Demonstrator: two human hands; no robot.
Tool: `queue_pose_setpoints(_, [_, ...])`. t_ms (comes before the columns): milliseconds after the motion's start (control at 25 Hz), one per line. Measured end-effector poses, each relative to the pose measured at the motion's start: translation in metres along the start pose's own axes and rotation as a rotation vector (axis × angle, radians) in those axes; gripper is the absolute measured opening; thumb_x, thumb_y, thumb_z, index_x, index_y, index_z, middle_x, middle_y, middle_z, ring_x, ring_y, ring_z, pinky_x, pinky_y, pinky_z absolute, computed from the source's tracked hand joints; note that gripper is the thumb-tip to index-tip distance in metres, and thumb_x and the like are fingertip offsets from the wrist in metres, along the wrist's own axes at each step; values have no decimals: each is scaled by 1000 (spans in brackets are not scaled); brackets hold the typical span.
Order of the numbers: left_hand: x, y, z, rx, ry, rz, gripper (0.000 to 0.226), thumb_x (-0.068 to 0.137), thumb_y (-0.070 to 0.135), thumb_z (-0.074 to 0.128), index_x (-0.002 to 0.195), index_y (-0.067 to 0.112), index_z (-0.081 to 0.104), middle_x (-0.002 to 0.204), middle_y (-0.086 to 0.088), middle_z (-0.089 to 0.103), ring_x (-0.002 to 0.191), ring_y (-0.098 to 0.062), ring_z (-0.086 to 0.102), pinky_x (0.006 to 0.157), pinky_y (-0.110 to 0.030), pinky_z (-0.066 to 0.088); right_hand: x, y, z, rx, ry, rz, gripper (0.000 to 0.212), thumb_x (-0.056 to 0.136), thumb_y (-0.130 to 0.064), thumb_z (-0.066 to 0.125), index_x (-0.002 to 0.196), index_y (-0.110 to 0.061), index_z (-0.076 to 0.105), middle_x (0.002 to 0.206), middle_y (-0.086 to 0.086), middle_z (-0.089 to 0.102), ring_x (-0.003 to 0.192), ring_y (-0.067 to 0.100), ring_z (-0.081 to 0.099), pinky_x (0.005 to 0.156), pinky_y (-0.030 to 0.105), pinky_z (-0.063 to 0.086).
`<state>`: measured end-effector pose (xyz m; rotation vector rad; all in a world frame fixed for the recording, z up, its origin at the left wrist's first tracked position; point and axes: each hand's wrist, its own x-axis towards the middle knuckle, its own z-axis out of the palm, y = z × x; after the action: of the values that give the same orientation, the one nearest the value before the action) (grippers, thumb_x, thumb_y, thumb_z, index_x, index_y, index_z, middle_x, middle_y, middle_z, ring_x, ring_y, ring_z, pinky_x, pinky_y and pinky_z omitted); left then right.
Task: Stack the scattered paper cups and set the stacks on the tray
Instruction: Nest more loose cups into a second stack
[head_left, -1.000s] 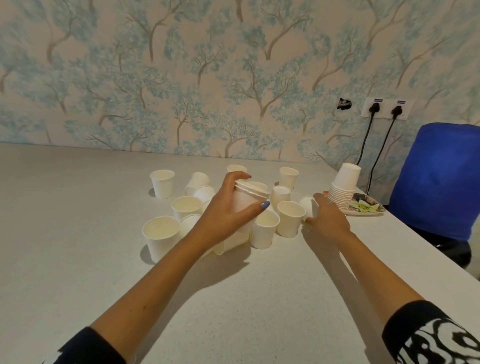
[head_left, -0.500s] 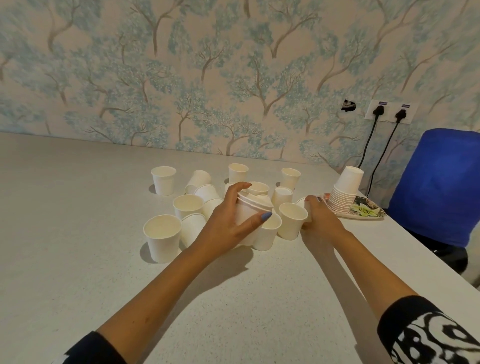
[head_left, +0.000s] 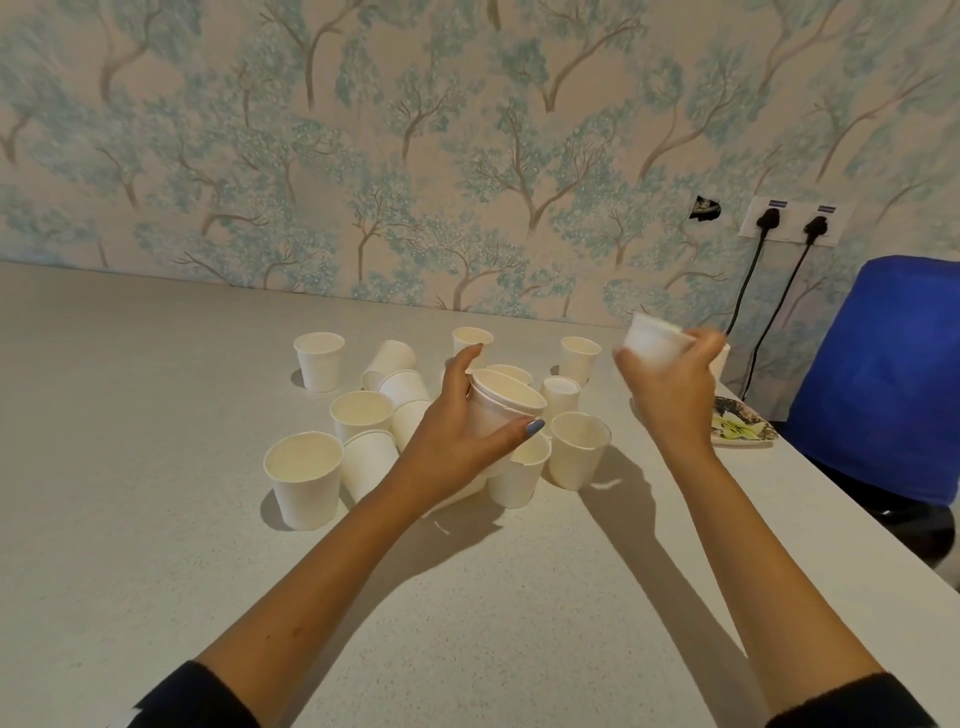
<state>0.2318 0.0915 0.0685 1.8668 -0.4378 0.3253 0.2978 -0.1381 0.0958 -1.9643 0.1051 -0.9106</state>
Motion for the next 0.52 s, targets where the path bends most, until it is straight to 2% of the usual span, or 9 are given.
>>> queue_pose_setpoints(40, [0,-1,1,-3,5,-2,94,66,65,69,140,48,14,142,16,33,120,-4,44,82,-5,39,-4,-18,-3,129,33,-53,64,70,-50,71,109,-26,27,100,-3,50,83,17,60,58,28,50])
queue_pose_setpoints(120, [-2,-3,2,-1,13,3,93,66,64,71,139,50,15,138,19,36,119,-2,46,80,-3,41,-17,-49,-6,354,-62,-132,61,71,-57,70,107,-27,30,100,-11,50,84,4,61,61,20,52])
queue_pose_setpoints(200, [-4,-5,1,-4,22,27,94,66,64,72,139,51,15,135,23,39,116,6,47,79,0,42,-34,-62,-3,453,-249,-128,52,74,-58,68,103,-28,37,100,-9,55,87,4,62,68,29,56])
queue_pose_setpoints(280, [-6,-5,3,-10,26,54,96,66,65,71,140,50,12,128,34,38,110,19,45,75,2,41,-48,-64,2,431,-450,-105,45,74,-58,68,98,-28,44,98,-9,59,90,10,63,73,36,57])
queue_pose_setpoints(400, [-8,-5,10,7,53,72,96,70,64,68,143,44,9,120,49,34,106,23,45,72,0,42,-58,-60,4,318,-709,-161,41,74,-59,62,95,-26,50,92,-15,62,89,0,61,69,20,51])
queue_pose_setpoints(480, [-7,-6,12,10,70,75,95,73,60,68,145,44,6,120,52,34,108,22,45,75,0,42,-59,-59,2,204,-836,-193,44,78,-65,48,103,-28,52,103,-15,60,98,0,56,74,17,46])
queue_pose_setpoints(520, [-7,-7,11,15,74,80,94,75,59,67,144,47,5,122,49,36,109,21,46,77,0,42,-58,-58,2,127,-901,-224,51,79,-67,40,112,-30,52,115,-11,56,107,4,52,82,19,43])
